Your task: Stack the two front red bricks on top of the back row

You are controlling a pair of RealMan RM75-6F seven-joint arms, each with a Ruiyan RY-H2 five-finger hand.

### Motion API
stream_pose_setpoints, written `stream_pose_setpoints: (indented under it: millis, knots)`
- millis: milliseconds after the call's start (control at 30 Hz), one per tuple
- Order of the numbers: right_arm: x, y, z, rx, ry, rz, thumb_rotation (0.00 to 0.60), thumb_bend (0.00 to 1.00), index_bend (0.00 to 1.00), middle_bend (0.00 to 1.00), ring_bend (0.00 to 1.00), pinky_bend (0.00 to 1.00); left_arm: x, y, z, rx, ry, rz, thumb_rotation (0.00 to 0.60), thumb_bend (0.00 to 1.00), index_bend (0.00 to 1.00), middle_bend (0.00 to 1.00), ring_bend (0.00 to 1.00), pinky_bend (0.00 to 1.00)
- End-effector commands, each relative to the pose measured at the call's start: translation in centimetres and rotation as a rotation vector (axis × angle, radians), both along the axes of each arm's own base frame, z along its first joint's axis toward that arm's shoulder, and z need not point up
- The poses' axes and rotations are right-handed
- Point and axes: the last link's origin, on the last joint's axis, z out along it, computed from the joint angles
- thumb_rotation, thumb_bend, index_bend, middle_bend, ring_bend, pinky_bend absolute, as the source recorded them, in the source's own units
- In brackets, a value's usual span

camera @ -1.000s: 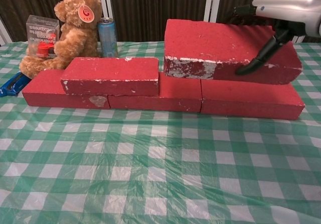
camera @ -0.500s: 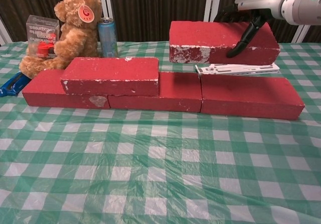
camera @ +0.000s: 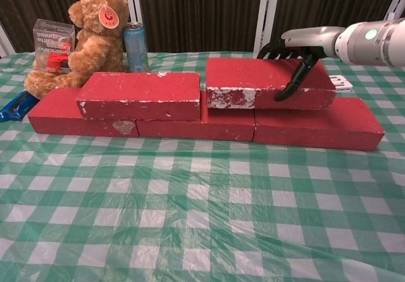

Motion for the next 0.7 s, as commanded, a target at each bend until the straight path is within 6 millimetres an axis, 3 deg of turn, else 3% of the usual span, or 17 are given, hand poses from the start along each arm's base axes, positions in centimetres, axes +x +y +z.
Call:
stream_pose_setpoints:
  millis: [33, 700]
  knots:
    - [0.0, 0.3, -0.2, 0.001, 0.002, 0.005, 0.6, 0.16, 0.6, 0.45, 0.38, 0.32, 0.0, -0.1, 0.1, 0.0, -0.002, 0.0, 0.6, 0.26, 0.0, 0.0, 0.0, 0.06]
    - [-1.1, 3.3, -0.1, -0.058, 0.034, -0.017, 0.6, 0.16, 0.59, 0.45, 0.38, 0.32, 0.4, -0.7, 0.3, -0.036, -0.029, -0.025, 0.6, 0.25, 0.0, 0.0, 0.0, 0.06]
